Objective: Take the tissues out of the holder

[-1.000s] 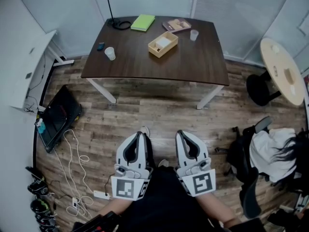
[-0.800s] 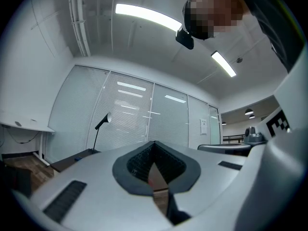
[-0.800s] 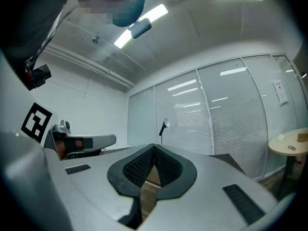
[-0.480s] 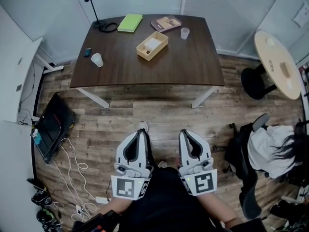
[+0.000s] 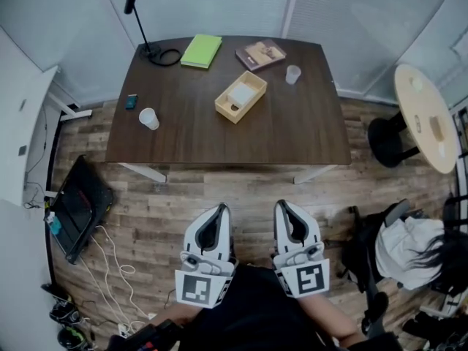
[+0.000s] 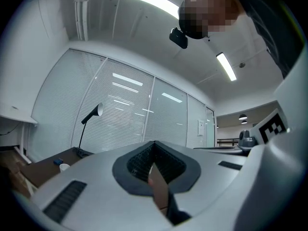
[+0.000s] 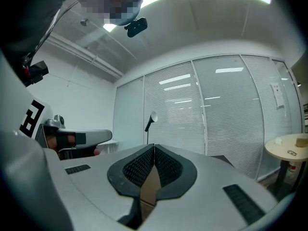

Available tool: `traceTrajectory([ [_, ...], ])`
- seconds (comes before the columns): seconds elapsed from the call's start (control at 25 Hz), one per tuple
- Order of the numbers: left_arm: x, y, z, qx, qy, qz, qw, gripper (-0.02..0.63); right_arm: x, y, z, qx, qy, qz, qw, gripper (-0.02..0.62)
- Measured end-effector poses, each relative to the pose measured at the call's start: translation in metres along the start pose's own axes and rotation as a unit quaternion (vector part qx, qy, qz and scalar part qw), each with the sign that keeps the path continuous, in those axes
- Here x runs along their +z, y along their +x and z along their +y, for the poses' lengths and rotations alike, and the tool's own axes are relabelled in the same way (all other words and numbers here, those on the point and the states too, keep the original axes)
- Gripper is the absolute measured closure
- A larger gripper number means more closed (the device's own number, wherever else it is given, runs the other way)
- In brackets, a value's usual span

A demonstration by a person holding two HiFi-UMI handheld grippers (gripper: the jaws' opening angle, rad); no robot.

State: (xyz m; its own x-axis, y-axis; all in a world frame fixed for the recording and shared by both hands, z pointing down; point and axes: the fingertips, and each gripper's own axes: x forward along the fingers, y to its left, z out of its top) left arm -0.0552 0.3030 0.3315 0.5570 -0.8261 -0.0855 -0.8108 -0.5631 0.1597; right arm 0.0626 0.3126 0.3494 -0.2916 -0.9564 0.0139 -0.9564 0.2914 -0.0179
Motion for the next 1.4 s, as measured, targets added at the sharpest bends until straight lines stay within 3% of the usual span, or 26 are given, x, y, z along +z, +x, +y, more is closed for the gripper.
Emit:
traceTrajectory([
  [0.16, 0.004, 0.045, 0.051, 0.005, -0.016, 0.008, 0.9998, 0.607, 0.003, 0.077, 0.006, 0.013, -0.001, 0.008, 1.0, 0.584],
  [0.4, 0.027, 0.105, 0.087, -0.027, -0.015, 0.0, 0.9995, 0.607, 0.018, 0.156, 0.011, 0.019, -0.002, 0.014, 1.0, 0.584],
  [0.6, 0.024, 0.132, 0.135, -0.01, -0.028, 0.004, 0.9995, 0.607, 0.021, 0.205, 0.01, 0.02, -0.006, 0.021, 1.0, 0.584],
  [1.12, 0.021, 0.174, 0.193, -0.014, -0.054, -0.002, 0.9984, 0.607, 0.019, 0.262, -0.003, -0.024, -0.035, 0.053, 0.998, 0.584],
  [1.4, 0.016, 0.181, 0.207, -0.009, -0.076, 0.0, 0.997, 0.607, 0.023, 0.262, -0.008, -0.048, -0.041, 0.034, 0.997, 0.584],
])
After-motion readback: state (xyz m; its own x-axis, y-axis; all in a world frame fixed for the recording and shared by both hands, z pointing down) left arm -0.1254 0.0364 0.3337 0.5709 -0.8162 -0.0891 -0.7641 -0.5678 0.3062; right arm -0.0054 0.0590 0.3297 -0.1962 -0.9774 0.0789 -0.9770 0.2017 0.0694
